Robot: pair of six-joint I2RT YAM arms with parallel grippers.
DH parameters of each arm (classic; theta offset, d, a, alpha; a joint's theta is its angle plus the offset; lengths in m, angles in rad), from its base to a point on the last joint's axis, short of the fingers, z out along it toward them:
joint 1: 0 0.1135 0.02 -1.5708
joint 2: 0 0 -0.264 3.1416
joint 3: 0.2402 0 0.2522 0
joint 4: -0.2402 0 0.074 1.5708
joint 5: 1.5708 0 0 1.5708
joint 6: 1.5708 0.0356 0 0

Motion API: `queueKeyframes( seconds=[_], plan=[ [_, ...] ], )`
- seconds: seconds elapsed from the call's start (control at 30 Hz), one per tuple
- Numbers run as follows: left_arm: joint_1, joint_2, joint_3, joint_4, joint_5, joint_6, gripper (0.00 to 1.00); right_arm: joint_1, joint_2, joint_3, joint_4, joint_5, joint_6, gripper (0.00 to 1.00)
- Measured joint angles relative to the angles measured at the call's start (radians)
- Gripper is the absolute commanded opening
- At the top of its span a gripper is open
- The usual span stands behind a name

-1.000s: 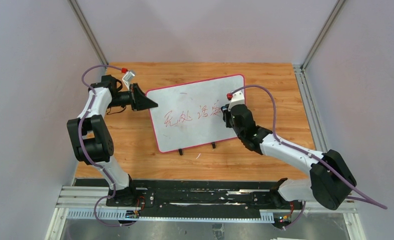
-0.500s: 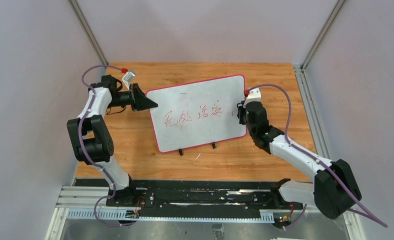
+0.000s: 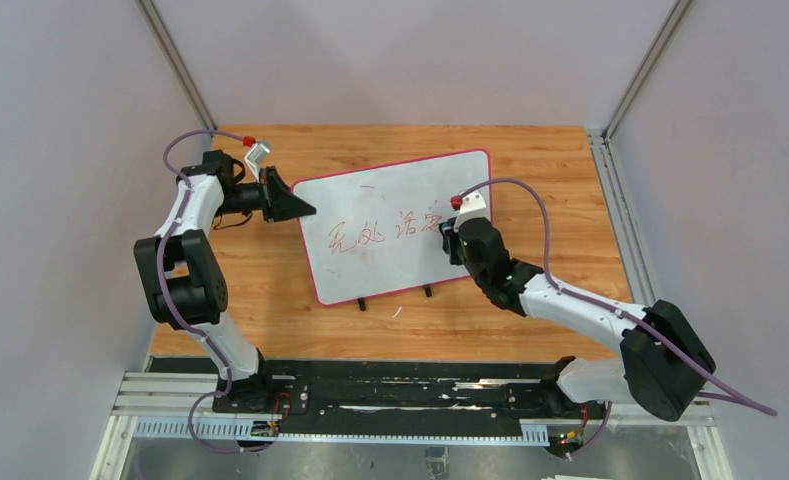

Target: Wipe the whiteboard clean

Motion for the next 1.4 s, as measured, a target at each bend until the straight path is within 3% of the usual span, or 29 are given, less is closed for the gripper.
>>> queueKeyframes(
  seconds=[0.17,0.57,0.83,1.13,1.4],
  plan=[
    [0.0,0.0,0.0,-0.001,0.0,0.0,0.0,-0.022,0.005,0.003,-0.001,-0.006,0.0,0.01],
    [0.0,-0.001,0.0,-0.002,-0.006,0.0,0.0,-0.214,-0.077,-0.031,-0.041,-0.016,-0.006,0.01],
    [0.0,-0.001,0.0,-0.002,-0.007,0.0,0.0,-0.194,-0.082,-0.039,-0.038,-0.027,0.006,0.01],
    [0.0,-0.001,0.0,-0.002,-0.007,0.001,0.0,-0.04,-0.052,-0.043,-0.038,-0.024,0.032,0.01],
    [0.0,-0.003,0.0,-0.003,-0.01,0.0,0.0,-0.05,-0.022,-0.043,-0.038,0.005,0.03,0.01]
  ],
)
